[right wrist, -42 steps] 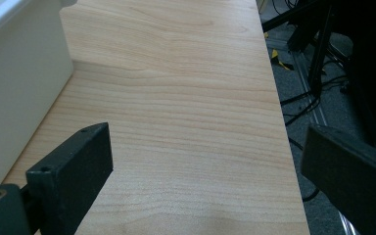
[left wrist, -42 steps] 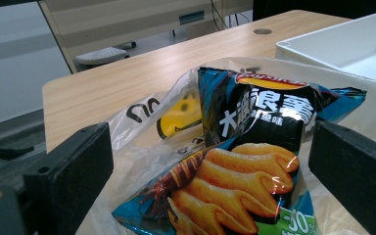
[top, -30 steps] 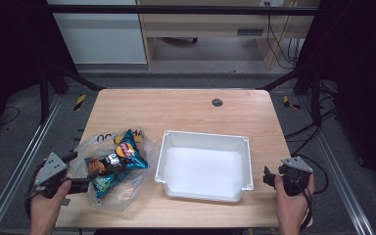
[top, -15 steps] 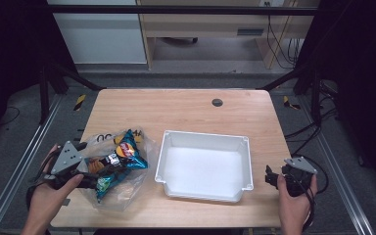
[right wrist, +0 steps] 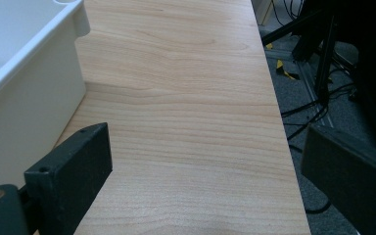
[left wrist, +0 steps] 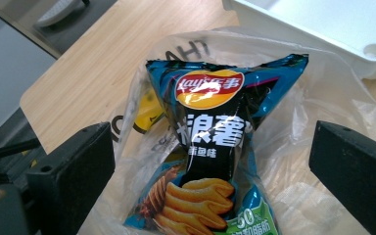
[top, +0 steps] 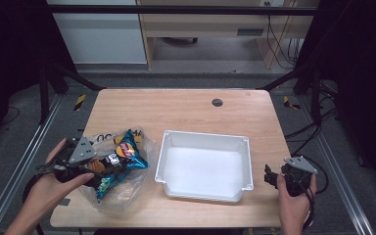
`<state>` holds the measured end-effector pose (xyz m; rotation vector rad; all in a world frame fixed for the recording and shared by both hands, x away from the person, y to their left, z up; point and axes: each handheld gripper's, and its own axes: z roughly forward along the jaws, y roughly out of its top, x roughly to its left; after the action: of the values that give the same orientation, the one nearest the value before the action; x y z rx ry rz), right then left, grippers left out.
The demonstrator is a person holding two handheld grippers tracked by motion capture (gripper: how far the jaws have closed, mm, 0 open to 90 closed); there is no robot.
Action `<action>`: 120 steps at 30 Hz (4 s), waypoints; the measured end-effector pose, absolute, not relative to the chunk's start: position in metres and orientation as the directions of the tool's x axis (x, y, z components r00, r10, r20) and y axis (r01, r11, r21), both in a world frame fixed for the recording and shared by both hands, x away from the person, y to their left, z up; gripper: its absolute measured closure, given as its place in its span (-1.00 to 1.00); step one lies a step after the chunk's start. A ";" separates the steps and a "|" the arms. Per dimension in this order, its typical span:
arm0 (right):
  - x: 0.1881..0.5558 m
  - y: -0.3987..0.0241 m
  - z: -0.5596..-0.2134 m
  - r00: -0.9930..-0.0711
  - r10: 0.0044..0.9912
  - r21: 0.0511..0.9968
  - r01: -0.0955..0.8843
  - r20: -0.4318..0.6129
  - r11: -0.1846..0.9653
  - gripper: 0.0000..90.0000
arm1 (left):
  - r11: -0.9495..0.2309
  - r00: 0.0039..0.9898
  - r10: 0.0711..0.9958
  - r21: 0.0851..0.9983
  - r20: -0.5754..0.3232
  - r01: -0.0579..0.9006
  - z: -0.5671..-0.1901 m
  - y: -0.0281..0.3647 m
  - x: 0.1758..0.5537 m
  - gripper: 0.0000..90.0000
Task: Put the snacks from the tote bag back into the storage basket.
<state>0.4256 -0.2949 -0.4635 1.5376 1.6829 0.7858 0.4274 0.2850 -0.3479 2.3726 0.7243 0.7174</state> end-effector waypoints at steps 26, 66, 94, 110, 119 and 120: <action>0.426 -0.294 -0.463 -0.040 0.994 0.821 0.561 -0.099 0.104 -0.88 | -0.820 0.780 0.537 0.413 0.320 0.396 -0.353 0.276 0.448 -0.91; 0.427 -0.289 -0.463 -0.065 0.993 0.815 0.567 -0.104 0.122 -0.88 | -0.818 0.803 0.552 0.334 0.225 0.469 -0.402 0.266 0.489 -0.89; 0.429 -0.288 -0.465 -0.078 0.991 0.808 0.574 -0.107 0.133 -0.88 | -0.809 0.809 0.560 0.328 0.177 0.488 -0.423 0.262 0.503 -0.79; 0.429 -0.288 -0.465 -0.080 0.991 0.807 0.575 -0.105 0.132 -0.88 | -0.802 0.805 0.569 0.332 0.170 0.496 -0.428 0.264 0.504 -0.57; 0.429 -0.288 -0.465 -0.075 0.992 0.808 0.575 -0.103 0.128 -0.88 | -0.800 0.801 0.572 0.337 0.178 0.497 -0.428 0.268 0.503 -0.45; 0.429 -0.288 -0.465 -0.074 0.992 0.808 0.576 -0.103 0.127 -0.88 | -0.800 0.801 0.572 0.337 0.177 0.496 -0.428 0.268 0.503 -0.43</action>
<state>0.4291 -0.2884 -0.4651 1.5262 1.7341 0.7870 0.5031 0.2681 -0.4276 2.7149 0.8227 0.3937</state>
